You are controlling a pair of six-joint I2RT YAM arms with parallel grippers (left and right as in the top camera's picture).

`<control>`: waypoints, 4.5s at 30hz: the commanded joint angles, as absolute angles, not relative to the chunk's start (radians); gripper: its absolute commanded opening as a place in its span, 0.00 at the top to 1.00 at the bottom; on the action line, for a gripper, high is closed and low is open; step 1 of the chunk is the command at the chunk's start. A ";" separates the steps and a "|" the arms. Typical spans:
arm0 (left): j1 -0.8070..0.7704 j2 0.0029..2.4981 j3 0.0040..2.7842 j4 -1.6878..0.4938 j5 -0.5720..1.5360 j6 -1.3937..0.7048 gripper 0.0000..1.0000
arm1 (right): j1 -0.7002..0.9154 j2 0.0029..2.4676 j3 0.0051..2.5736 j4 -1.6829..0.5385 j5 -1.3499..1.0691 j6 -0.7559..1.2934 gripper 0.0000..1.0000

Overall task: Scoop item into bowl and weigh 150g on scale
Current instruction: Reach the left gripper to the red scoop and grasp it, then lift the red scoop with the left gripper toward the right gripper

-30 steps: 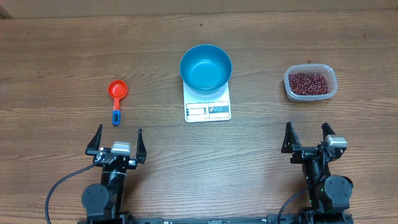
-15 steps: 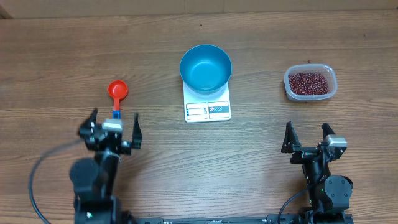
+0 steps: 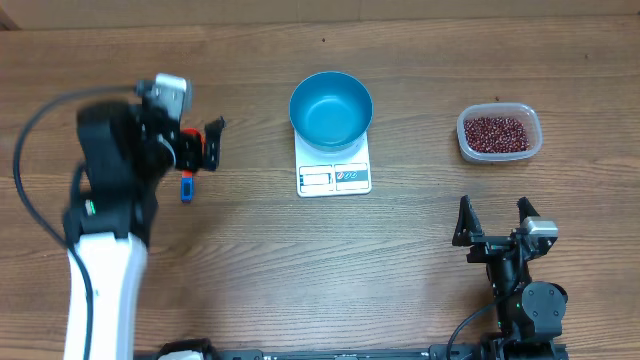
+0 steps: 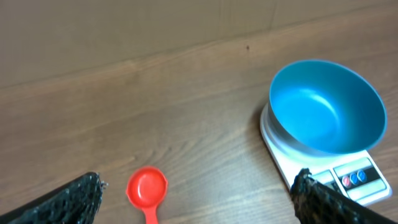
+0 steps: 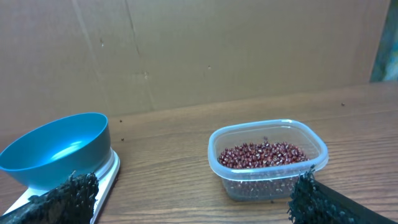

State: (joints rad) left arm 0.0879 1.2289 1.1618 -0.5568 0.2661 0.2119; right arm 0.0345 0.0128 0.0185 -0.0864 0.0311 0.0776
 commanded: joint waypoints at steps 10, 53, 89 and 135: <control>0.098 1.562 1.416 -0.625 0.429 0.038 0.00 | 0.040 0.003 0.008 -0.081 0.040 0.077 0.00; 0.199 2.106 1.416 -0.513 0.124 0.067 0.58 | 0.040 0.003 0.008 -0.081 0.040 0.077 0.00; 0.119 1.830 1.578 -0.545 0.514 -1.189 0.96 | 0.040 0.003 0.009 0.048 -0.231 0.103 0.00; -0.445 1.830 1.686 -0.513 0.198 -1.482 0.96 | 0.039 1.278 1.184 -0.441 -0.788 0.243 0.06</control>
